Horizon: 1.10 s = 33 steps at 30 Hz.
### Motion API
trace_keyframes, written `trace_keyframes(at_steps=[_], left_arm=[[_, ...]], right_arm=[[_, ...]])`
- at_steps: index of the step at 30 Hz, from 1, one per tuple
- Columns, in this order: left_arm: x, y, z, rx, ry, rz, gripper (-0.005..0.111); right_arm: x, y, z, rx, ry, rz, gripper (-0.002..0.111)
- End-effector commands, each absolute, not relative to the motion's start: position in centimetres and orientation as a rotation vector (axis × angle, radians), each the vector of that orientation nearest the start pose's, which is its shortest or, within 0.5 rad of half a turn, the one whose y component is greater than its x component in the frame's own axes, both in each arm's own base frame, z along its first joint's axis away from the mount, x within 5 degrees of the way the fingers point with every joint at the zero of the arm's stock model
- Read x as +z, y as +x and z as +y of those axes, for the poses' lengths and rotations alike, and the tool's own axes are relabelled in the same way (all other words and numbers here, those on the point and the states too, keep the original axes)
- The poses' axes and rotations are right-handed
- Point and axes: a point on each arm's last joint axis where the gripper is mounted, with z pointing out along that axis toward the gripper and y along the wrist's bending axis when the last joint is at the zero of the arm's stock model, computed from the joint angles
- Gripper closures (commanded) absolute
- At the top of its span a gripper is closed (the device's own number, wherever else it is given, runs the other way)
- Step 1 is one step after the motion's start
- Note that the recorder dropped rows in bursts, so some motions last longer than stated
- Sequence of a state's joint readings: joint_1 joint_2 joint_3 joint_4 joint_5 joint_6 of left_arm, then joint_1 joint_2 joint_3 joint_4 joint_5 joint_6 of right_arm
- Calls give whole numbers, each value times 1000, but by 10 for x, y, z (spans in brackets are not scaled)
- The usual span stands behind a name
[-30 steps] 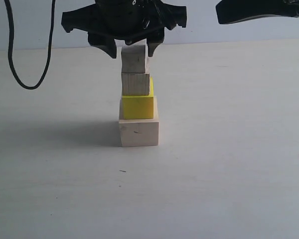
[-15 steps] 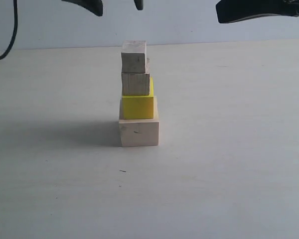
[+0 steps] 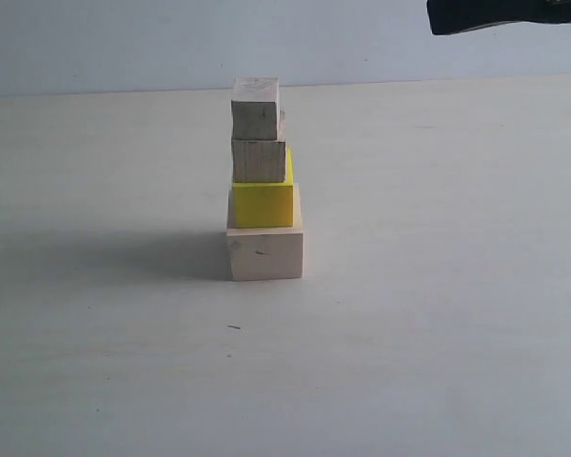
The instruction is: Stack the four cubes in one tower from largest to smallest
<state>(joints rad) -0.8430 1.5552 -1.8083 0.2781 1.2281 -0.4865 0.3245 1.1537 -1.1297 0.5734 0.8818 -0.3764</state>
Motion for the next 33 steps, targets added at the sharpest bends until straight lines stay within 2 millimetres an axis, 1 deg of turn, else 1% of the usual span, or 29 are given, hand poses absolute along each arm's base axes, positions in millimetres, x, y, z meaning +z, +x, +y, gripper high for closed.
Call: trace_keyframes(at_steps=[1,3,5,9,13,17,18,21,23,27,33], left_arm=[[452,220,-197,-109,420,2291,107],[450,211,-184,-80,410,2290,107],[447,200,-172,-118,406,2228,107],[430,176,-148,-192,451,2113,107],[395,154,-129,-245,506,2065,107],[352,141,-115,-208,564,2108,107],[344,138,-112,-197,573,2124,107],[328,133,-107,-175,590,2154,107],[324,132,-105,-164,597,2161,107],[323,133,-104,-141,607,2159,107],[323,133,-104,-141,607,2159,107]], right_arm=[[383,206,103,588,-530,2175,108],[384,199,98,556,-498,2120,108],[382,190,91,505,-479,2066,108],[374,164,73,385,-445,1926,108],[373,137,60,354,-412,1807,108],[376,121,56,363,-420,1781,108],[377,116,55,366,-426,1781,108],[377,106,53,382,-437,1790,108],[378,100,52,391,-436,1789,108],[381,94,49,396,-428,1766,108],[381,92,49,397,-426,1760,108]])
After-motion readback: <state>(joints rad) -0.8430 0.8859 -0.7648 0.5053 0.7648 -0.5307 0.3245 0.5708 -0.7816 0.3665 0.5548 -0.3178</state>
